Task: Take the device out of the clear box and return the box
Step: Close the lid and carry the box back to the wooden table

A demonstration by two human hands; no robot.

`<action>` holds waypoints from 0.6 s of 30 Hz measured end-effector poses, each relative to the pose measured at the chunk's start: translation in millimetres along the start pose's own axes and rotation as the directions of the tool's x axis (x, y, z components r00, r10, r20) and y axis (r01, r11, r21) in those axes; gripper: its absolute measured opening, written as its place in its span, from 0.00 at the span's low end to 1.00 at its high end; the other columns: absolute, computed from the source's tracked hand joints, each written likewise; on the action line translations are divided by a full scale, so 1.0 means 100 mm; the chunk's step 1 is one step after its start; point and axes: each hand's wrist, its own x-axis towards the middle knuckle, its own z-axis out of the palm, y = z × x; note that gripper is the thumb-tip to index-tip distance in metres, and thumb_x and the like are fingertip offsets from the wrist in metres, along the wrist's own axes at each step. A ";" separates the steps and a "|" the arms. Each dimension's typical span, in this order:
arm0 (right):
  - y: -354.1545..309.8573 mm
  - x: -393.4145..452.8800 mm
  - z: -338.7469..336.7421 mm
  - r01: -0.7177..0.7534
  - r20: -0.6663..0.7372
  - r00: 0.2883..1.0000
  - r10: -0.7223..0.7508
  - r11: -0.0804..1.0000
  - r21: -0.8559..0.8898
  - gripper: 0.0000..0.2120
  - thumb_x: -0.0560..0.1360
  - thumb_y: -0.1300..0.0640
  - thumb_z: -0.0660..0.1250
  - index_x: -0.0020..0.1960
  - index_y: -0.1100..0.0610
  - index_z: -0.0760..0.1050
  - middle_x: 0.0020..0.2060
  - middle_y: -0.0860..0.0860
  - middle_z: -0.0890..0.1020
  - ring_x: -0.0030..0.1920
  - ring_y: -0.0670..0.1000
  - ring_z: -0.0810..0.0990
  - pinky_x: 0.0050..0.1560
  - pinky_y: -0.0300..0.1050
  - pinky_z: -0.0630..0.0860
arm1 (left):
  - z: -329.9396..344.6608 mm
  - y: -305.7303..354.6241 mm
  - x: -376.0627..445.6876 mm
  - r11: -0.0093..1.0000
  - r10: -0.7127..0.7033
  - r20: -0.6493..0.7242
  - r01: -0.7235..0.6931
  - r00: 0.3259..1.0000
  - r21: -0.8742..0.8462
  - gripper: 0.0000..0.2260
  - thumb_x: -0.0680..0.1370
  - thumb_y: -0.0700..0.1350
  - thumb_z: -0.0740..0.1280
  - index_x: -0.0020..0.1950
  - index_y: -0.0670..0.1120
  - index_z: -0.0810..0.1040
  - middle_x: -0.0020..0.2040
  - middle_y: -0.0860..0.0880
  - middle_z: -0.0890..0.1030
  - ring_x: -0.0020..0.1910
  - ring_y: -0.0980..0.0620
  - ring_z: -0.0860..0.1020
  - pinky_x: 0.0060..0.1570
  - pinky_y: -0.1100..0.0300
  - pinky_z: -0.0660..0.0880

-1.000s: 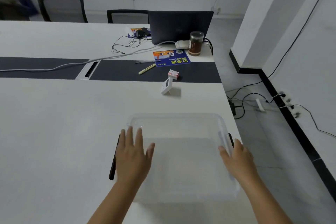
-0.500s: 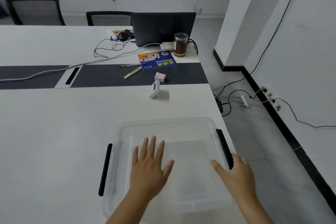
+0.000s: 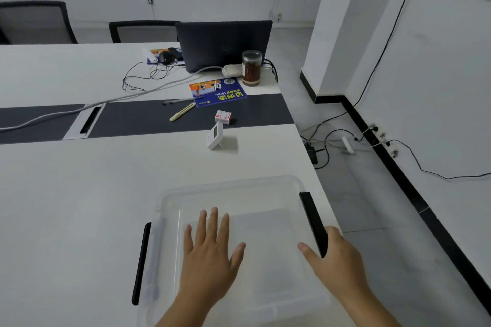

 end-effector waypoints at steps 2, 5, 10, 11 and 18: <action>0.00 -0.02 0.02 0.019 0.017 1.000 -0.018 0.999 -0.036 0.23 0.72 0.43 0.62 0.58 0.59 0.66 0.47 0.54 0.79 0.48 0.54 0.78 0.39 0.40 0.66 | -0.01 0.00 0.00 1.000 -0.001 0.008 0.001 1.000 0.000 0.28 0.77 0.60 0.40 0.60 0.46 0.71 0.60 0.44 0.80 0.64 0.48 0.64 0.70 0.55 0.39; 0.02 -0.02 0.06 0.015 -0.018 1.000 -0.017 0.997 -0.081 0.23 0.73 0.43 0.59 0.56 0.60 0.68 0.47 0.56 0.80 0.46 0.56 0.80 0.37 0.40 0.68 | 0.00 -0.01 -0.01 0.999 -0.012 -0.052 0.014 0.999 0.040 0.30 0.76 0.60 0.39 0.58 0.47 0.75 0.58 0.45 0.81 0.63 0.45 0.73 0.68 0.54 0.46; -0.10 0.00 0.13 0.207 -0.063 0.972 -0.225 0.956 -0.206 0.35 0.75 0.38 0.40 0.53 0.63 0.75 0.49 0.60 0.83 0.54 0.60 0.78 0.45 0.57 0.80 | -0.10 -0.15 -0.07 0.990 -0.079 -0.235 0.049 0.969 -0.131 0.35 0.77 0.60 0.40 0.51 0.39 0.80 0.51 0.40 0.84 0.53 0.40 0.81 0.50 0.49 0.77; -0.16 0.01 0.16 0.280 -0.059 0.951 -0.302 0.928 -0.247 0.36 0.74 0.37 0.37 0.54 0.61 0.75 0.53 0.60 0.82 0.59 0.58 0.72 0.50 0.59 0.77 | -0.14 -0.20 -0.09 0.982 -0.113 -0.252 0.070 0.961 -0.174 0.34 0.77 0.60 0.41 0.51 0.37 0.79 0.50 0.38 0.83 0.53 0.38 0.80 0.51 0.50 0.77; -0.58 0.01 0.36 0.510 0.296 0.840 -0.454 0.847 -0.149 0.50 0.57 0.30 0.24 0.73 0.49 0.51 0.76 0.50 0.46 0.72 0.49 0.34 0.71 0.49 0.35 | -0.34 -0.73 -0.35 0.768 -0.511 -0.086 0.410 0.855 -0.492 0.28 0.74 0.47 0.64 0.70 0.38 0.60 0.66 0.37 0.71 0.66 0.39 0.68 0.63 0.48 0.66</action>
